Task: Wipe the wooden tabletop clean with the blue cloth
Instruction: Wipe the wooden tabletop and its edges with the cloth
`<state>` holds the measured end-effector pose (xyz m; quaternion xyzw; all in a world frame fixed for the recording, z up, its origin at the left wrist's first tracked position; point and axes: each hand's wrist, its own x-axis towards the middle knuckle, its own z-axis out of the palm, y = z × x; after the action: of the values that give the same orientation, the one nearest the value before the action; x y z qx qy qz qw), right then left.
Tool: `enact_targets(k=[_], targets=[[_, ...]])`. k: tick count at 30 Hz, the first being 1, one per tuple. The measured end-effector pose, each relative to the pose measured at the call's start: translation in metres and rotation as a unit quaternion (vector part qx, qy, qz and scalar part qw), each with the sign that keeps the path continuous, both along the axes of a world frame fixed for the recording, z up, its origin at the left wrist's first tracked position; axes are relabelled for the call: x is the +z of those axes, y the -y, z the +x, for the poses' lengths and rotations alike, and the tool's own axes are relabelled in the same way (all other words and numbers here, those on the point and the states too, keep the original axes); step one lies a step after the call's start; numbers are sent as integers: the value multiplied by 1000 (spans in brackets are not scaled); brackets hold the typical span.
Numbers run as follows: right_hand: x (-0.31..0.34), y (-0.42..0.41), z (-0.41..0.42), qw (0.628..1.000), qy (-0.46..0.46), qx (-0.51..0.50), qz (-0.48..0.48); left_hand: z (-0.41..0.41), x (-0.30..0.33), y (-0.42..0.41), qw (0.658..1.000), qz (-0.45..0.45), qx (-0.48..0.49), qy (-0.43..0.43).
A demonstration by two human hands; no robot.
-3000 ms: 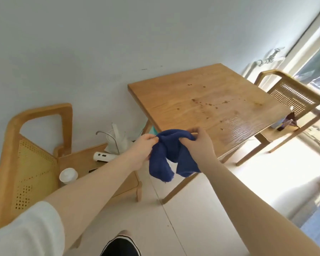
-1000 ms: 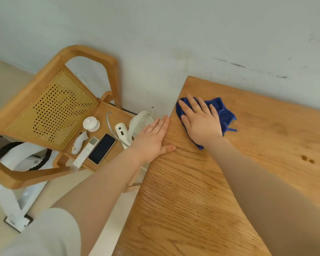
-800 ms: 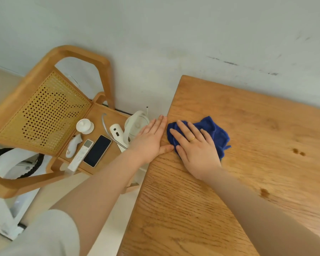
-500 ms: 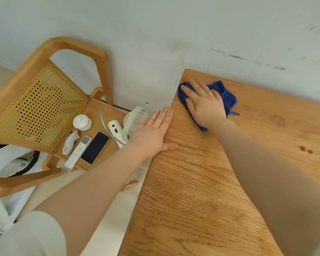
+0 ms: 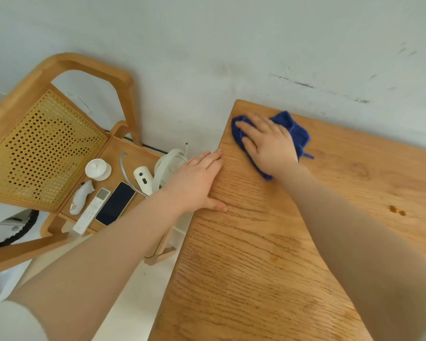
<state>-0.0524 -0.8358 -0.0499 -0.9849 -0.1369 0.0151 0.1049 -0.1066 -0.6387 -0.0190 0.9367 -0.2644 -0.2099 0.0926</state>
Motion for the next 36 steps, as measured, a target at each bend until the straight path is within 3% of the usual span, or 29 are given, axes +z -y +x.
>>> enact_targets(k=[5, 10, 13, 18, 21, 29, 36], targets=[[-5, -1, 40, 998, -16, -57, -7, 7, -1, 9, 996, 66, -39, 44], [-7, -9, -17, 997, 3, 77, 5, 7, 4, 16, 996, 78, -31, -12], [-1, -2, 1, 994, 12, 107, 15, 13, 9, 18, 998, 60, -23, -16], [-7, -1, 67, 1000, 3, 16, 1, 15, 2, 16, 997, 68, -35, -27], [-5, -1, 77, 1000, -4, 9, -10, 18, 0, 19, 996, 74, -34, -22], [-6, 19, 1, 983, 15, 181, 25, 14, 1, 17, 996, 79, -32, -38], [-11, 28, 48, 999, 18, -14, -26, 16, -3, 15, 994, 88, -55, -17]])
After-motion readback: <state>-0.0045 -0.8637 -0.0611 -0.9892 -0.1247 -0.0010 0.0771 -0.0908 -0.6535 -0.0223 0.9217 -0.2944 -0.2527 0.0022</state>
